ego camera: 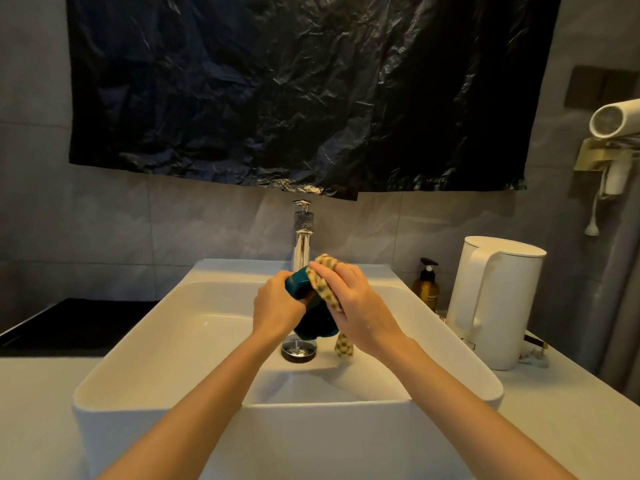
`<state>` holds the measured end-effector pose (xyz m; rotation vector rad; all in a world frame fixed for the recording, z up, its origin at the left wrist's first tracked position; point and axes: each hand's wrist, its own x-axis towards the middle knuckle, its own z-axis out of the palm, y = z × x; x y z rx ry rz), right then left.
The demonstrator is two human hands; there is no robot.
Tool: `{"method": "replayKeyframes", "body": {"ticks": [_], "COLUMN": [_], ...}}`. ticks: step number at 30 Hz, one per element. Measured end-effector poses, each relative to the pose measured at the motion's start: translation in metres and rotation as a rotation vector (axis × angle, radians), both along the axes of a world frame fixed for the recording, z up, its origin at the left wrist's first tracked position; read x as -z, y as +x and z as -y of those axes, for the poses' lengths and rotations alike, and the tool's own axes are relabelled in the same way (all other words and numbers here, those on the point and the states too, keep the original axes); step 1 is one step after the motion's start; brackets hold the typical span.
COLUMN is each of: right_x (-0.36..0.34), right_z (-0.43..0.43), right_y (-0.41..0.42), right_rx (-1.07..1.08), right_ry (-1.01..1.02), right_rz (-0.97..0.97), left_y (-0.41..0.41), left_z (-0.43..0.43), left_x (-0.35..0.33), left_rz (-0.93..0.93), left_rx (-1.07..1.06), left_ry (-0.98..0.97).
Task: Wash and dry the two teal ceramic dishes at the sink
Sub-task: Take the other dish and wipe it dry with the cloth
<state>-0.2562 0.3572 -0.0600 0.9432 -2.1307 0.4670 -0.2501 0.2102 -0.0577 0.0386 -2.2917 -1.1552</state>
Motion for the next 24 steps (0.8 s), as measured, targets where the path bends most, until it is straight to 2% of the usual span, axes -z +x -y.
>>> {"method": "replayKeyframes", "body": {"ticks": [4, 8, 12, 14, 19, 24], "right_x": [-0.002, 0.001, 0.001, -0.001, 0.003, 0.0], "right_z": [0.004, -0.01, -0.001, 0.003, 0.003, 0.008], "right_y": [-0.006, -0.006, 0.0, -0.001, 0.001, 0.003], "right_rx": [0.001, 0.056, 0.019, 0.023, 0.1, 0.106], "right_ry": [-0.017, -0.084, 0.031, 0.043, -0.007, 0.103], "right_rz": [0.086, 0.206, 0.081, 0.077, 0.173, 0.036], "left_y": [0.005, 0.004, 0.007, 0.007, 0.005, 0.007], "left_z": [-0.006, 0.0, -0.006, -0.008, -0.002, -0.007], "left_x": [0.003, 0.0, 0.001, 0.003, 0.001, 0.002], "left_rz": [-0.035, -0.052, -0.087, -0.089, -0.054, -0.089], "left_rx": [0.032, -0.035, 0.009, 0.005, -0.051, 0.0], "left_ry": [-0.122, -0.035, -0.124, -0.161, -0.032, -0.116]}}
